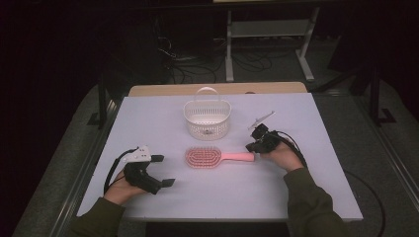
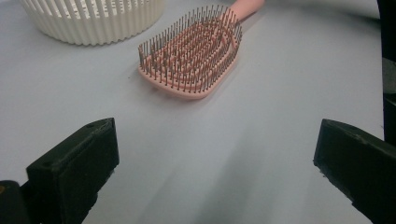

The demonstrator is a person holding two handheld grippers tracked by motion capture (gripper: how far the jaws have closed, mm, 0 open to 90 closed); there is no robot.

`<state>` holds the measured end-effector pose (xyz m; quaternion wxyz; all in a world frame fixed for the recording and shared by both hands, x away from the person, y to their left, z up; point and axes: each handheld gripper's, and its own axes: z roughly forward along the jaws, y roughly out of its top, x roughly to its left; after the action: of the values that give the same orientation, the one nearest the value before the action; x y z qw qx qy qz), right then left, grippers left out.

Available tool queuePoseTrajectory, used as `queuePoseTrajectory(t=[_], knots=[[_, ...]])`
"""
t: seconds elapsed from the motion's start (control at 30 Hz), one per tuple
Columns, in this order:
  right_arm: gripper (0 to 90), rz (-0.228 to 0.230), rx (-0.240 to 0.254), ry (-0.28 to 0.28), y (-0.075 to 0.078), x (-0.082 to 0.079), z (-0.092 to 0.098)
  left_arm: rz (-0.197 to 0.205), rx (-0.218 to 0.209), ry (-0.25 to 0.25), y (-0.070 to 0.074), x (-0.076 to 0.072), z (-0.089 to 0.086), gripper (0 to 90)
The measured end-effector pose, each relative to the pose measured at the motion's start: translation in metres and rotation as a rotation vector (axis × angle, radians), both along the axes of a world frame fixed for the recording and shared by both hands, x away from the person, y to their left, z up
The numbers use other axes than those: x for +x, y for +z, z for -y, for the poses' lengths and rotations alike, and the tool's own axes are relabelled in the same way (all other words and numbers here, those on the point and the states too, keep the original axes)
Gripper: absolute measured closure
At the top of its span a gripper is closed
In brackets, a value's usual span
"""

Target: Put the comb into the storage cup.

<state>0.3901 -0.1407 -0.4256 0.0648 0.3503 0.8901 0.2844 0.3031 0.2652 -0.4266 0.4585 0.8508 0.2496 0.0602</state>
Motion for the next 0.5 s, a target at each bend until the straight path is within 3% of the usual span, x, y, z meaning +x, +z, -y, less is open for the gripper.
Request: queuePoseTrajectory(t=[0.5], knots=[[89.4,-0.017,-0.024,0.046,-0.003,-0.019,-0.001,0.0,0.001,-0.002,0.0,-0.001,0.001,0.0]])
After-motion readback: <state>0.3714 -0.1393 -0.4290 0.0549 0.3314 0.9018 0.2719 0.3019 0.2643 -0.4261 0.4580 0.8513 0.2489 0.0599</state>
